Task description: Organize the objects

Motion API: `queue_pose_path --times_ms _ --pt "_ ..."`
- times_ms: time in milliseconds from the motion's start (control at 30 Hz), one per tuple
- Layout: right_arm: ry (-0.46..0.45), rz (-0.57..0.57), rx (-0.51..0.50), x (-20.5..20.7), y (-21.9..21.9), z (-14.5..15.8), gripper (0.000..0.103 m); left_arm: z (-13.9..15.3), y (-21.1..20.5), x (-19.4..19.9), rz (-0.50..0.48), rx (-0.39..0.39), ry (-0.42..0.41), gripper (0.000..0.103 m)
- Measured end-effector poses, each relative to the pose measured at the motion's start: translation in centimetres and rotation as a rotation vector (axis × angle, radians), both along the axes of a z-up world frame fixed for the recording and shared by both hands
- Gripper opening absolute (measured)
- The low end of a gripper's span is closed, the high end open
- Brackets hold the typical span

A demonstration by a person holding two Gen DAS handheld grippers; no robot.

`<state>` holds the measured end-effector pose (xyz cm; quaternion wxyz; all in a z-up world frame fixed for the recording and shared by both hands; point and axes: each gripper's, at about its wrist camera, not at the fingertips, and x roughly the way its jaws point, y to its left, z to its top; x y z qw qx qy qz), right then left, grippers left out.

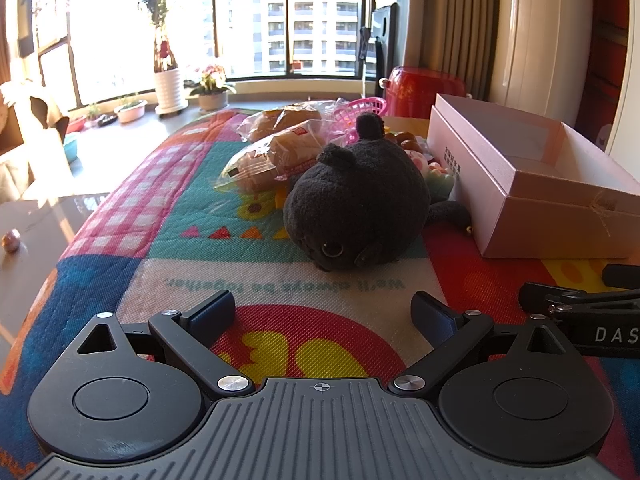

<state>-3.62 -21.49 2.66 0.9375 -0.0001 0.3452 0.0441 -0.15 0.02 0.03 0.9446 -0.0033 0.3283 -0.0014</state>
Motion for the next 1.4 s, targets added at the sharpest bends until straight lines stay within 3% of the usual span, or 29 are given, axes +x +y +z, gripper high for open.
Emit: queue_pose_path --times_ms 133,300,433,633,733,833,967,1033,1167,1200,1267,1400 --pt "0.092 0.017 -0.029 1.2 0.3 0.8 0.103 0.3 0.5 -0.1 0.002 -0.037 -0.01 0.099" --pt "0.102 -0.011 -0.035 1.3 0.8 0.8 0.103 1.1 1.6 -0.8 -0.006 -0.084 -0.016 0.098" --pt "0.122 0.03 -0.038 1.7 0.5 0.9 0.103 2.7 2.8 -2.2 -0.052 -0.096 -0.051 0.098" --pt "0.117 0.081 0.053 0.6 -1.4 1.6 0.103 5.5 5.8 -3.9 -0.137 -0.034 -0.131 0.098" --pt "0.055 0.024 0.093 -0.9 -2.0 2.0 0.103 6.1 6.8 -3.2 -0.144 -0.044 -0.105 0.098" --pt "-0.082 -0.07 0.051 -2.2 -2.2 2.5 0.103 6.7 6.4 -1.6 -0.171 -0.052 -0.104 0.098" --pt "-0.037 0.041 0.073 -1.5 -2.1 3.1 0.103 7.1 3.2 1.3 -0.309 -0.022 -0.121 0.098" --pt "-0.034 0.068 0.075 -1.8 -1.9 3.3 0.103 6.1 1.4 3.6 -0.292 0.044 -0.095 0.098" --pt "-0.045 0.109 0.043 -2.4 -1.3 3.7 0.103 3.9 0.9 6.2 -0.284 0.042 -0.033 0.099" --pt "-0.047 0.116 0.037 -2.6 -1.2 3.8 0.103 3.7 1.1 6.2 -0.294 0.018 -0.036 0.098" --pt "-0.053 0.129 0.019 -2.5 -0.5 4.3 0.103 3.7 2.2 5.4 -0.34 -0.052 -0.048 0.069" --pt "-0.079 0.187 -0.019 -2.3 1.7 5.5 0.103 4.7 6.0 2.0 -0.311 -0.127 -0.036 0.067"
